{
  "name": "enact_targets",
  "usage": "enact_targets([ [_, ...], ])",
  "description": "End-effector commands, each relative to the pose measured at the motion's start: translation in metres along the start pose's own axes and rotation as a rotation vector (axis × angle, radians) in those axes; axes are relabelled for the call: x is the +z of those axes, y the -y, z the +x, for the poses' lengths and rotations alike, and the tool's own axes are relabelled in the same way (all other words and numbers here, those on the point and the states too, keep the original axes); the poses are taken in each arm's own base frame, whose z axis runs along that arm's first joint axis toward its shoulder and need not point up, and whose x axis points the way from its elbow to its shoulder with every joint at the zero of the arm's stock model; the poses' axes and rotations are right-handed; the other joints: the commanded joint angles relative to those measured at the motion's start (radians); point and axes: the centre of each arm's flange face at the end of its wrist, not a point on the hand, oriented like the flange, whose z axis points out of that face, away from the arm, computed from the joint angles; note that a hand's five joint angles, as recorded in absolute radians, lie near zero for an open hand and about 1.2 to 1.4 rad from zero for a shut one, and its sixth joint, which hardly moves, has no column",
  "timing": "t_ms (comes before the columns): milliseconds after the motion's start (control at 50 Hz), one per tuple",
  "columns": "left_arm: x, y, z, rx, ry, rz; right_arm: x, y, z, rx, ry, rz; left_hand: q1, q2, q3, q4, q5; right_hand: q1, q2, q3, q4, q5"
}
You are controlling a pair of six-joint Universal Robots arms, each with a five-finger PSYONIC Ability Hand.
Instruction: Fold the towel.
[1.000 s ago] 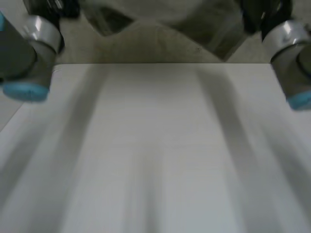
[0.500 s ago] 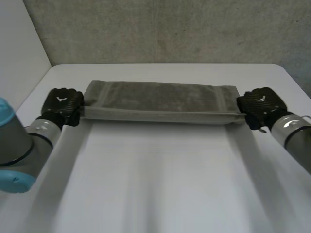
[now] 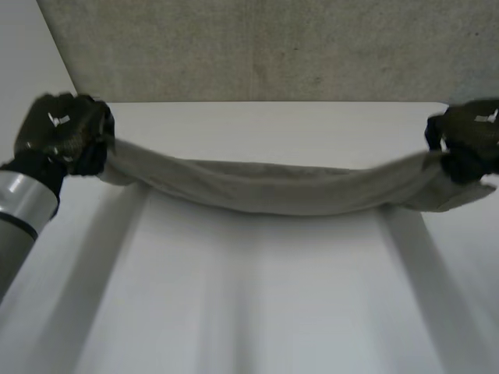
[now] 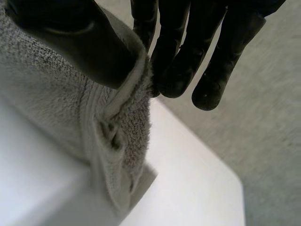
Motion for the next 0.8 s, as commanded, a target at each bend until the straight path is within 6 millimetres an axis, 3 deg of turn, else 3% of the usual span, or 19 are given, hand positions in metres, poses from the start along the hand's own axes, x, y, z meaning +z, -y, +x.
enact_targets([
  [20, 0.048, -0.029, -0.004, -0.054, -0.011, -0.058, 0.046, -0.017, 0.006, 0.035, 0.059, -0.032, 0.085, 0.053, 0.053, 0.042, 0.051, 0.062, 0.069, 0.063, 0.063, 0.042],
  [40, 0.048, -0.029, -0.004, -0.054, -0.011, -0.058, 0.060, -0.026, 0.003, 0.031, 0.079, -0.059, 0.085, 0.053, 0.053, 0.042, 0.051, 0.062, 0.069, 0.063, 0.063, 0.042],
  [60, 0.059, -0.041, -0.003, -0.060, -0.018, -0.084, 0.060, -0.026, 0.003, 0.031, 0.080, -0.060, 0.085, 0.053, 0.053, 0.042, 0.051, 0.062, 0.069, 0.063, 0.063, 0.042],
  [80, 0.060, -0.041, -0.003, -0.061, -0.018, -0.084, 0.074, -0.033, 0.002, 0.015, 0.091, -0.076, 0.085, 0.053, 0.053, 0.042, 0.051, 0.062, 0.069, 0.063, 0.063, 0.042],
  [100, 0.070, -0.054, 0.000, -0.066, -0.033, -0.110, 0.087, -0.041, -0.002, -0.010, 0.103, -0.092, 0.085, 0.053, 0.053, 0.042, 0.051, 0.062, 0.069, 0.063, 0.063, 0.042],
  [120, 0.081, -0.064, 0.005, -0.070, -0.049, -0.127, 0.087, -0.041, -0.002, -0.010, 0.103, -0.092, 0.085, 0.053, 0.053, 0.042, 0.051, 0.062, 0.069, 0.063, 0.063, 0.042],
  [140, 0.081, -0.064, 0.005, -0.070, -0.049, -0.128, 0.100, -0.048, -0.007, -0.040, 0.113, -0.105, 0.085, 0.053, 0.053, 0.042, 0.051, 0.062, 0.069, 0.063, 0.063, 0.042],
  [160, 0.081, -0.064, 0.005, -0.070, -0.049, -0.128, 0.100, -0.048, -0.007, -0.041, 0.114, -0.105, 0.085, 0.053, 0.053, 0.042, 0.051, 0.062, 0.069, 0.063, 0.063, 0.042],
  [180, 0.093, -0.077, 0.012, -0.077, -0.071, -0.150, 0.116, -0.057, -0.013, -0.075, 0.115, -0.122, 0.085, 0.053, 0.053, 0.042, 0.051, 0.062, 0.069, 0.063, 0.063, 0.042],
  [200, 0.105, -0.088, 0.017, -0.080, -0.086, -0.164, 0.116, -0.057, -0.013, -0.076, 0.115, -0.122, 0.085, 0.053, 0.053, 0.042, 0.051, 0.062, 0.069, 0.063, 0.063, 0.042],
  [240, 0.115, -0.095, 0.019, -0.081, -0.093, -0.167, 0.137, -0.072, -0.018, -0.111, 0.088, -0.152, 0.085, 0.053, 0.053, 0.042, 0.051, 0.062, 0.069, 0.063, 0.063, 0.042],
  [380, 0.151, -0.126, 0.027, -0.079, -0.106, -0.156, 0.164, -0.091, -0.020, -0.123, 0.048, -0.141, 0.085, 0.053, 0.053, 0.042, 0.051, 0.062, 0.069, 0.063, 0.063, 0.042],
  [600, 0.164, -0.155, 0.034, -0.047, -0.122, -0.199, 0.188, -0.108, -0.025, -0.141, 0.008, -0.091, 0.085, 0.053, 0.053, 0.042, 0.051, 0.062, 0.069, 0.063, 0.063, 0.042],
  [620, 0.163, -0.158, 0.036, -0.037, -0.124, -0.204, 0.189, -0.111, -0.026, -0.140, 0.010, -0.097, -0.115, -0.148, -0.147, -0.158, -0.149, -0.079, -0.073, -0.079, -0.079, -0.100],
  [660, 0.162, -0.160, 0.037, -0.025, -0.122, -0.209, 0.189, -0.111, -0.029, -0.141, 0.012, -0.097, -0.888, -0.920, -0.920, -0.931, -0.922, -1.160, -1.153, -1.159, -1.159, -1.180],
  [680, 0.162, -0.160, 0.037, -0.025, -0.122, -0.209, 0.189, -0.111, -0.029, -0.141, 0.012, -0.097, -0.892, -0.925, -0.924, -0.935, -0.926, -1.160, -1.153, -1.159, -1.159, -1.180],
  [700, 0.163, -0.158, 0.037, -0.024, -0.122, -0.208, 0.188, -0.108, -0.030, -0.140, 0.012, -0.089, -1.137, -1.169, -1.169, -1.179, -1.170, -1.160, -1.153, -1.159, -1.159, -1.180],
  [800, 0.161, -0.150, 0.036, -0.028, -0.102, -0.207, 0.183, -0.084, -0.026, -0.124, -0.035, -0.020, -1.124, -1.157, -1.156, -1.167, -1.158, -1.160, -1.153, -1.159, -1.159, -1.180],
])
